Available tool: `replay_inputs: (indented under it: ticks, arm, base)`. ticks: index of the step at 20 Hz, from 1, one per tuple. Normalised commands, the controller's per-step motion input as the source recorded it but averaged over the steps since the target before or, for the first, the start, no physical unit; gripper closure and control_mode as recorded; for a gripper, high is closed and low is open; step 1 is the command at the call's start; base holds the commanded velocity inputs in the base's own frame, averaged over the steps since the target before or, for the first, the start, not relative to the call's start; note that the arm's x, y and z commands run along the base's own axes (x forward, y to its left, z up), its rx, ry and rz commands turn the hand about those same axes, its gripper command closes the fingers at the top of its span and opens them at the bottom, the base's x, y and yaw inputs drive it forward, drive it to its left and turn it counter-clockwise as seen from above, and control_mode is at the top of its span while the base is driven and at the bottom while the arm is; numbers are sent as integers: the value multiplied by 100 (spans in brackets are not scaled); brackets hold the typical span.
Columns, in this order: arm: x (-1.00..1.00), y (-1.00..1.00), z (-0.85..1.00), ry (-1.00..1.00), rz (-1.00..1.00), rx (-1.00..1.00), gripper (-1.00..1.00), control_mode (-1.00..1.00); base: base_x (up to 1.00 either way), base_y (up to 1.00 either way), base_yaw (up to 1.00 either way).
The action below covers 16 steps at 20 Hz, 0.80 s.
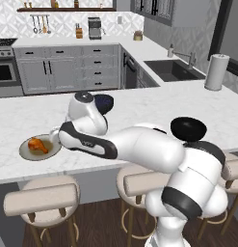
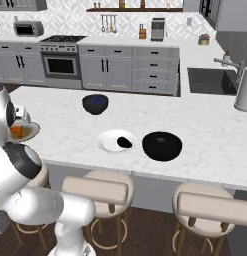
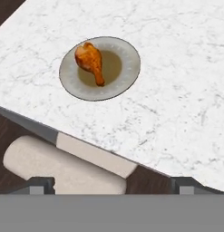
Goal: Pick the chicken drumstick and avocado from their plates and place them in the bowl. Then put the bowl in the fridge.
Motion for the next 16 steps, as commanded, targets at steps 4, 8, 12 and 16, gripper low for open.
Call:
replay_inputs:
  ticks: [4,8,12,16]
  arm:
    - [20,39,-42,0,7,-9,-100,-100]
    - [1,39,-24,0,6,-4,-100,-100]
    - [0,26,-2,1,8,0,-100,-100]
    - [38,24,-8,0,2,0,-100,-100]
  base:
    - [0,0,0]
    - [0,0,0]
    - [0,0,0]
    - [0,0,0]
